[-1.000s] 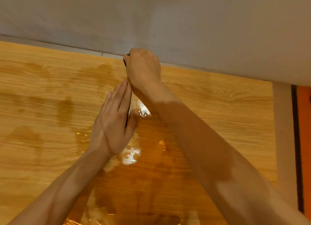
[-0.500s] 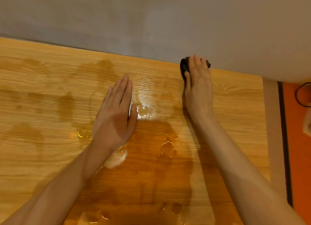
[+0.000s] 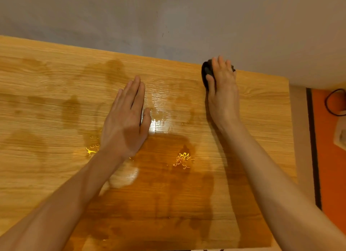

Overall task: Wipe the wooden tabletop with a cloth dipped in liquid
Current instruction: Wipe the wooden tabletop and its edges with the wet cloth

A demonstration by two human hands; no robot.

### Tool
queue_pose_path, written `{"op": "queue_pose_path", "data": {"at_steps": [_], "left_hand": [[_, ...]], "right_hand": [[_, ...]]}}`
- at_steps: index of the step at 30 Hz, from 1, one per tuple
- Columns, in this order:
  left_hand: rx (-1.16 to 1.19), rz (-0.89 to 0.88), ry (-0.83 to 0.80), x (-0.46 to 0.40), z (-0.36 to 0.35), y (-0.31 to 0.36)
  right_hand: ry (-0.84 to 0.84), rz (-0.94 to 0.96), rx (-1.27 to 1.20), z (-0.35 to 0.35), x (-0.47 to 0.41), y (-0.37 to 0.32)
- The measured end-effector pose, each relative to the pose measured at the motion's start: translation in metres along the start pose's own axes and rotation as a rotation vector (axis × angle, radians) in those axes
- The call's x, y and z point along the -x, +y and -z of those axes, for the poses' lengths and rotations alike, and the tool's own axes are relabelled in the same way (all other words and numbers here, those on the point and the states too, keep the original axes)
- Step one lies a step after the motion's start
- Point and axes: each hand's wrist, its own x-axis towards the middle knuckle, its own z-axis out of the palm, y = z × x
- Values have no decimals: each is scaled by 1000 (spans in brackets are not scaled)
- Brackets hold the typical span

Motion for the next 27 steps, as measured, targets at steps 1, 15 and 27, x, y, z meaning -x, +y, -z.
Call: {"op": "queue_pose_path", "data": {"at_steps": [1, 15, 27], "left_hand": [[1, -7, 1, 2, 0, 1], [35, -6, 19, 0, -2, 0], [91, 49, -10, 30, 28, -18]], "right_hand": [[7, 30, -11, 1, 24, -3], [-30, 33, -96, -21, -4, -34], [-102, 169, -21, -33, -13, -49]]}}
